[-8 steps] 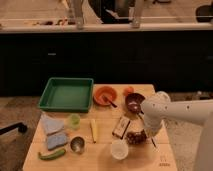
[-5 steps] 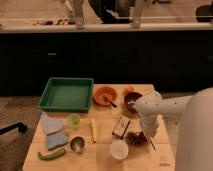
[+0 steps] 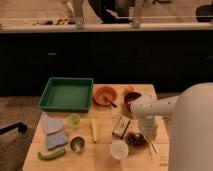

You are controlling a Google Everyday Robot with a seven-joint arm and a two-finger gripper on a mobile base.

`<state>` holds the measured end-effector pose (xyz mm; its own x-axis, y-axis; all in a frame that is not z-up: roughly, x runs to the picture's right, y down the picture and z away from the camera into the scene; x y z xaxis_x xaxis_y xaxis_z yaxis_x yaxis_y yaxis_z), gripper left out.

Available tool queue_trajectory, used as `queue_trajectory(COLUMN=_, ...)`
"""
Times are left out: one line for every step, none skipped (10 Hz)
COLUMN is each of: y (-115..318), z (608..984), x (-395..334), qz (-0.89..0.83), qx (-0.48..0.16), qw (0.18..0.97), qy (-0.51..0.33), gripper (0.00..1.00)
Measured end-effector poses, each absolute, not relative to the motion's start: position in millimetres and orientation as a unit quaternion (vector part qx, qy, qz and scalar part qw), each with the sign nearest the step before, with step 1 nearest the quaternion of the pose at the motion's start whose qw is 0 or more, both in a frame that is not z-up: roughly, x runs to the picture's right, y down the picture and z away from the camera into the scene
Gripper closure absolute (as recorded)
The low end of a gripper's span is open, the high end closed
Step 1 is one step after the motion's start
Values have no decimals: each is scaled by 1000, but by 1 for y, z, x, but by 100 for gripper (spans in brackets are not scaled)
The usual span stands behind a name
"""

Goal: Place brush in table surface

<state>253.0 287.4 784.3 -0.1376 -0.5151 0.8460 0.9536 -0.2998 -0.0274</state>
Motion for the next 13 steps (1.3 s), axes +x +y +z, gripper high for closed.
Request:
queue_trajectory(y=285, z=776, x=257, qz=-703, qx=-397, qw=525, qy=-271, gripper=100)
queue_trajectory(y=283, z=771, x=259, qz=-703, qx=-396, qw=526, qy=-267, gripper=100)
queue_trajectory(y=282, z=767, x=261, qz=-704, qx=-395, qw=528, qy=-264, gripper=100)
queue_trajectory(y=283, z=766, x=263, qz=-704, qx=-395, qw=528, qy=-264, gripper=100)
queue_trajectory(y=284, z=765, x=264, qz=-704, qx=-396, qw=527, qy=-264, gripper=98)
queue_trajectory(y=286, z=766, x=264, qz=-705, qx=-396, qw=524, qy=-267, gripper=90)
queue_trajectory(y=286, z=767, x=263, qz=-707, qx=-396, qw=521, qy=-269, gripper=81)
queue_trajectory(y=286, z=768, x=262, qz=-708, qx=-394, qw=519, qy=-271, gripper=70)
queue_trajectory(y=286, z=768, x=262, qz=-708, qx=-394, qw=519, qy=-272, gripper=62)
queue_trajectory(y=286, z=768, x=261, qz=-708, qx=-392, qw=520, qy=-273, gripper=53)
queue_trajectory(y=286, z=768, x=259, qz=-708, qx=-388, qw=522, qy=-276, gripper=40)
queue_trajectory(y=285, z=769, x=257, qz=-708, qx=-384, qw=524, qy=-277, gripper=32)
queue_trajectory(y=284, z=769, x=255, qz=-707, qx=-381, qw=526, qy=-280, gripper=23)
